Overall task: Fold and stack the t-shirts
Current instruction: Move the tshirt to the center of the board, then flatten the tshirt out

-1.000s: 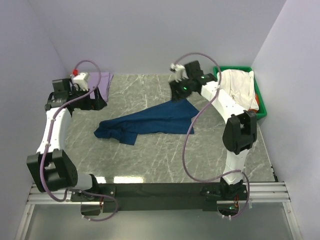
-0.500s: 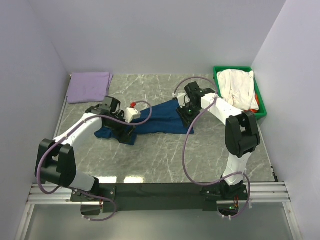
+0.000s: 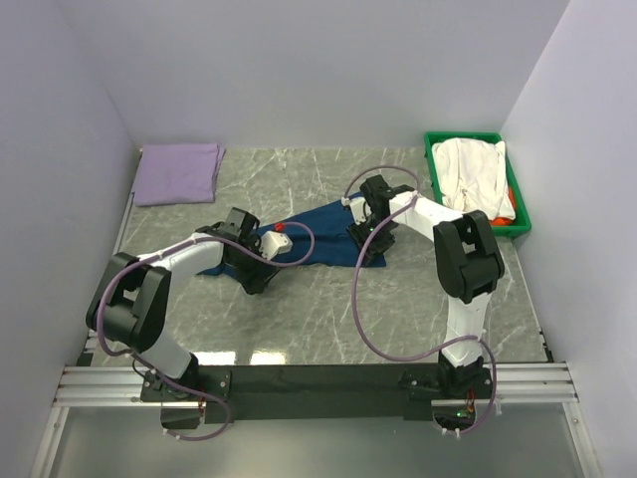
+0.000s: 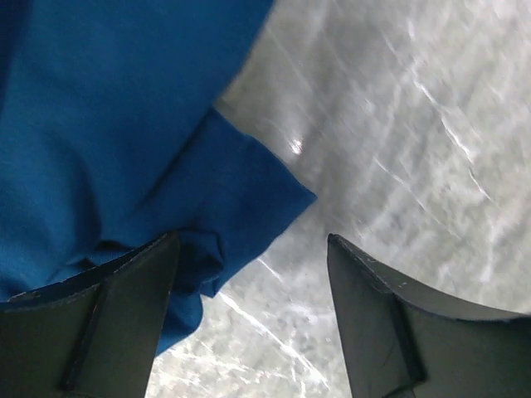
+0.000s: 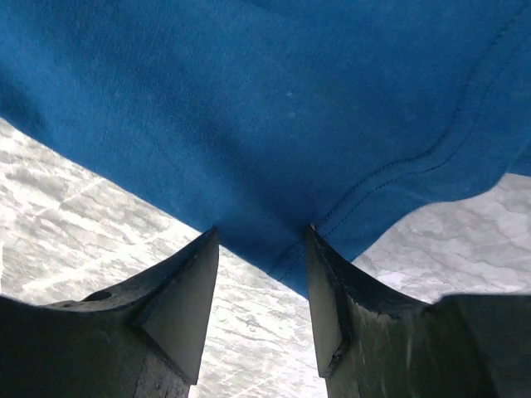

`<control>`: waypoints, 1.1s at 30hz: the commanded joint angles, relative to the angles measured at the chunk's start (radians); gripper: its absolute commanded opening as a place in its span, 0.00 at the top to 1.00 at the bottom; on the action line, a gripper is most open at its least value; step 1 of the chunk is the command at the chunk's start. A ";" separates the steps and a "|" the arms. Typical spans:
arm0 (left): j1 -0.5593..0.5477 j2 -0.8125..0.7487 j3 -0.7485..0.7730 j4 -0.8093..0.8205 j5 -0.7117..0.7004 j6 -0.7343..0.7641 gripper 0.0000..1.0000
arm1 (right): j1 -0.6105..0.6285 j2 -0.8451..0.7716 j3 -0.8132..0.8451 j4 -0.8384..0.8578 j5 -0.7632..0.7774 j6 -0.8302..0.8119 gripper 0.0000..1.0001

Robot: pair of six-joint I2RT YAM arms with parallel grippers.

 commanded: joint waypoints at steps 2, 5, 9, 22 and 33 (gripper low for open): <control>-0.010 0.031 -0.006 0.088 -0.047 -0.035 0.26 | 0.012 0.027 -0.001 0.022 0.040 0.026 0.47; -0.010 0.053 -0.003 0.088 -0.054 -0.043 0.46 | 0.015 0.027 -0.027 0.031 0.048 0.028 0.48; -0.006 0.009 0.012 0.045 -0.025 -0.052 0.94 | 0.012 0.019 -0.041 0.022 0.052 0.031 0.66; 0.367 -0.140 0.458 -0.399 0.350 0.009 0.99 | -0.112 -0.233 0.094 -0.162 0.020 -0.070 1.00; 0.502 -0.068 0.675 -0.247 0.400 -0.170 0.99 | -0.173 -0.239 0.395 -0.090 0.069 -0.083 1.00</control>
